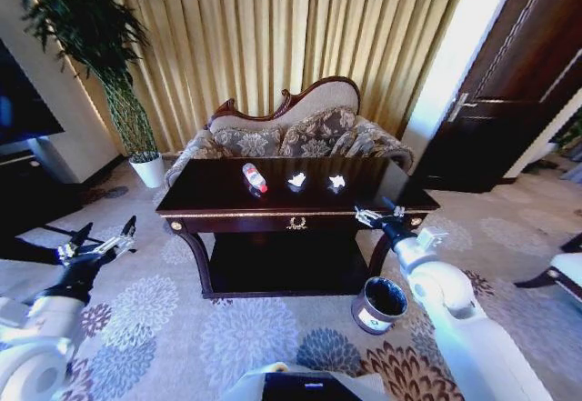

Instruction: Move to the front of the table and place the trash on the table into the trash bin.

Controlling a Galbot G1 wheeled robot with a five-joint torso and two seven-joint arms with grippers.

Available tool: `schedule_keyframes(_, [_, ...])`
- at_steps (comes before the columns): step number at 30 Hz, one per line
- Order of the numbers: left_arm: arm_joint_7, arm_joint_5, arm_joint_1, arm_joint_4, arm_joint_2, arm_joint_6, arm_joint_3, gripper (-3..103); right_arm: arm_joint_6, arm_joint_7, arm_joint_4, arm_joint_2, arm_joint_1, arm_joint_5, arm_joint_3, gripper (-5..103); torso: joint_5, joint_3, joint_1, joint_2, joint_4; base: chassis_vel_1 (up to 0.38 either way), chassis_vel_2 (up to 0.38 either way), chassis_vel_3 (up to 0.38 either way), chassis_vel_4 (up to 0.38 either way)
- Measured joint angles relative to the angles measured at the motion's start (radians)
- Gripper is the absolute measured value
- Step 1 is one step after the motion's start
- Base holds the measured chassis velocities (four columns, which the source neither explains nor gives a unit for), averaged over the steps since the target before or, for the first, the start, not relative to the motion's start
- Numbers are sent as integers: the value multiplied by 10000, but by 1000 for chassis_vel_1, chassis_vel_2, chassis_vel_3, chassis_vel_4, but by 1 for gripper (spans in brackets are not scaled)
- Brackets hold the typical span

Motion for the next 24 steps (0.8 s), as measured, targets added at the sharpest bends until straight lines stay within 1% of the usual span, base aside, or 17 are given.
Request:
schedule_keyframes(9, [0,-5,3,-6,-5,0,0,100,-5,-8,1,-12,-27,-6,-4,100,-1,3,6,-5,0,-164,172,178,-158])
schedule_keyframes(14, [-1,-10,6,-50,18,0,-12,100,-66,-7,-11,-114,18,140,-86,100,1,4,9,-5,0,-97,118,122,-95])
schedule_keyframes(16, [-1,-18,45,-71,36,0,-38,100,-353,104,-82,-295,151,490,-207,100,0,4,9,-5,-3,-37,13,15,-29])
schedule_keyframes(19, [-5,-33,139,-105,47,0,-106,100,-941,549,-303,-696,586,1116,-485,100,-2,-1,1,-1,1,0,0,0,0])
schedule_keyframes(20, [-5,-33,139,-105,47,0,-106,100,-941,549,-303,-696,586,1116,-485,100,-2,-1,1,-1,1,0,0,0,0])
schedule_keyframes(21, [-8,-37,162,-121,49,-2,-121,100,-1087,672,-382,-788,721,1272,-559,100,-2,-2,-2,1,2,0,0,0,0])
schedule_keyframes(24, [-12,-41,210,-211,47,-4,-130,100,-1627,1320,-935,-1114,1574,2004,-1108,100,1,-2,-3,2,-3,0,0,0,0])
